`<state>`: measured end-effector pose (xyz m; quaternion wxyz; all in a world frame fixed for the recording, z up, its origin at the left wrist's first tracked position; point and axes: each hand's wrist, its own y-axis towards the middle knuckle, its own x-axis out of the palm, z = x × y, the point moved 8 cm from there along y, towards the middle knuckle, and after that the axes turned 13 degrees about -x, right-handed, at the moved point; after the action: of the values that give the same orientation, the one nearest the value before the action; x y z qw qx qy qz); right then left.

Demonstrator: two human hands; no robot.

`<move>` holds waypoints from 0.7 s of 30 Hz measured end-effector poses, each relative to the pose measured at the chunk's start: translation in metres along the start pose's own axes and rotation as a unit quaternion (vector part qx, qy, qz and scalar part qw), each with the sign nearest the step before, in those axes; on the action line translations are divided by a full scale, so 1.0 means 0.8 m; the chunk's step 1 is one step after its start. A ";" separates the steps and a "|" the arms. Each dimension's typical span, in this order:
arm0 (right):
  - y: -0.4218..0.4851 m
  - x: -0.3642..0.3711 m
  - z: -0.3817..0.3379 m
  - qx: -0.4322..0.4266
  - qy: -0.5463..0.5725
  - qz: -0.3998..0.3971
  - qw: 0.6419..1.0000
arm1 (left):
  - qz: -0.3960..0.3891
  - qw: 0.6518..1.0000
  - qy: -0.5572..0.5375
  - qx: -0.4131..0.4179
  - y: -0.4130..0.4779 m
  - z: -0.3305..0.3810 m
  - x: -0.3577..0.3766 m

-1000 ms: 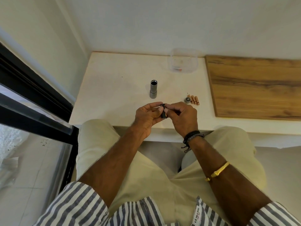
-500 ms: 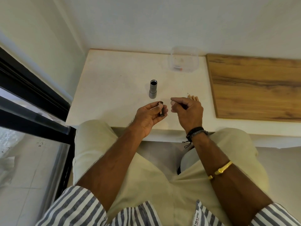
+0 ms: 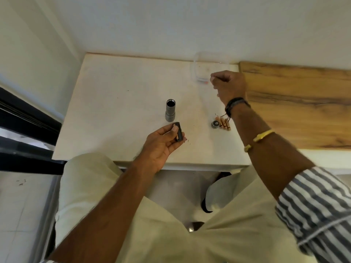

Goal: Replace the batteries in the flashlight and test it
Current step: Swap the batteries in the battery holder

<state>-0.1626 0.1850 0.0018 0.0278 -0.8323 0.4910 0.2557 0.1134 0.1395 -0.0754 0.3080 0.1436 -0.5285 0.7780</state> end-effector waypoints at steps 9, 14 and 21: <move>0.105 0.064 -0.002 -0.046 -0.269 -0.193 0.943 | -0.017 0.999 0.031 0.002 0.008 0.008 -0.007; 0.118 0.094 0.009 -0.034 -0.330 -0.280 0.901 | -0.020 0.999 0.026 -0.002 0.009 0.012 -0.008; 0.113 0.090 0.001 -0.039 -0.314 -0.253 0.914 | -0.025 1.000 0.014 0.001 0.006 0.015 -0.003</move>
<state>-0.2101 0.0808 -0.0134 0.2114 -0.8063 0.2196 0.5070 0.1109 0.1265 -0.0750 0.3347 0.1462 -0.5197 0.7724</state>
